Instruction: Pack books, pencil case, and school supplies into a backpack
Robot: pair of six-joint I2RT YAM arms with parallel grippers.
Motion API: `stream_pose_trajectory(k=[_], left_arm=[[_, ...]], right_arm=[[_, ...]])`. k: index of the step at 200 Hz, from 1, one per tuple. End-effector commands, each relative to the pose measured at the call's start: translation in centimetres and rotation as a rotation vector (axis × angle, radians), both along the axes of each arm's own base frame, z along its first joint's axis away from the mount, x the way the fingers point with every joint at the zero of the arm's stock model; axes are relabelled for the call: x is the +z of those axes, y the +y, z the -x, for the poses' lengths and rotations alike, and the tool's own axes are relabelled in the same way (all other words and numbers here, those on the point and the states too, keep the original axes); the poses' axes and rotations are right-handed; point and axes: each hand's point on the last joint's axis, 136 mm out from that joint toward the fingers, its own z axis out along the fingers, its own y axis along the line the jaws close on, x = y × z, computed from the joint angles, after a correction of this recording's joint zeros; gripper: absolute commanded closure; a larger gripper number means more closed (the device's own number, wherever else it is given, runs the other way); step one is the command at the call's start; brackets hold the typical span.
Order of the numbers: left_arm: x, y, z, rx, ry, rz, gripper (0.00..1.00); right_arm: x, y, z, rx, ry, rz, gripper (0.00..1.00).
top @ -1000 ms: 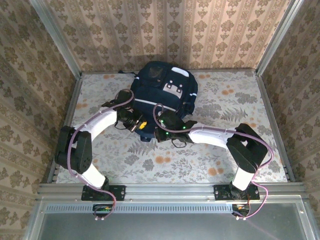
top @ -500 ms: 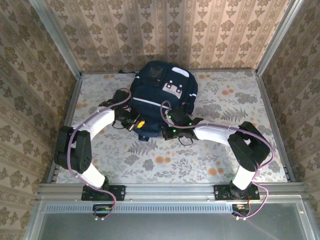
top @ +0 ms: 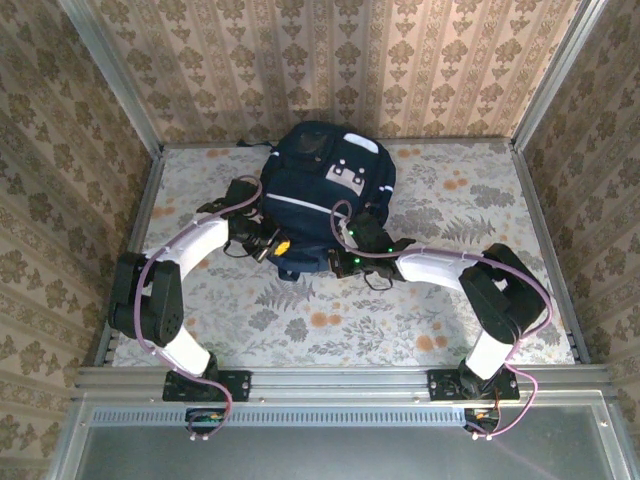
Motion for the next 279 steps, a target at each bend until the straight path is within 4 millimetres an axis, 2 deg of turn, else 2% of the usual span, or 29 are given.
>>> stream_pose_trajectory(k=[1,22,46,59,81,101,122,152,175,200,216,245,279], left_arm=[[-0.3,4.6,-0.8,0.089,-0.038,-0.139,1.00],[-0.3,4.6,-0.8,0.085,-0.040,-0.139,1.00],[-0.2,4.4,-1.0,0.082,-0.041,-0.128,1.00],[-0.1,4.5,-1.0,0.080,-0.043,-0.128,1.00],[0.3,5.0,-1.1,0.083,-0.053,-0.131,1.00],[0.4,5.9,-0.9,0.091,-0.058,-0.139,1.00],[0.3,7.0,-0.9,0.109,-0.051,-0.134,1.00],[0.8,8.8,-1.2,0.129,-0.072,-0.157,1.00],[1.1,9.9,-1.6,0.116,-0.086,-0.200,1.00],[1.3,9.3,-1.2,0.092,-0.062,-0.182,0.69],[2.2,8.8,-0.6,0.082,-0.070,-0.177,0.57],[3.6,7.9,1.0,0.080,-0.081,-0.163,0.42],[3.2,5.5,1.9,0.082,-0.039,-0.093,0.40]], right_arm=[[0.1,-4.7,-2.4,-0.140,-0.082,0.073,1.00],[2.3,-1.6,-1.3,0.028,-0.198,-0.097,1.00],[3.9,-0.2,-0.4,0.136,-0.382,-0.118,1.00],[3.8,-0.4,-0.7,0.145,-0.423,-0.071,1.00],[3.2,-2.1,-2.2,0.057,-0.447,0.023,1.00],[2.6,-3.4,-3.3,-0.003,-0.436,0.069,1.00],[1.9,-3.7,-3.8,-0.035,-0.404,0.100,1.00],[1.2,-1.0,-2.7,0.071,-0.299,0.056,1.00],[0.7,2.3,-1.2,0.140,-0.221,0.014,1.00],[0.7,7.5,1.2,0.256,-0.183,-0.013,1.00],[1.2,9.7,1.7,0.279,-0.191,-0.012,1.00],[2.3,11.7,1.4,0.246,-0.190,-0.072,1.00],[2.9,12.4,1.0,0.240,-0.222,-0.066,1.00]])
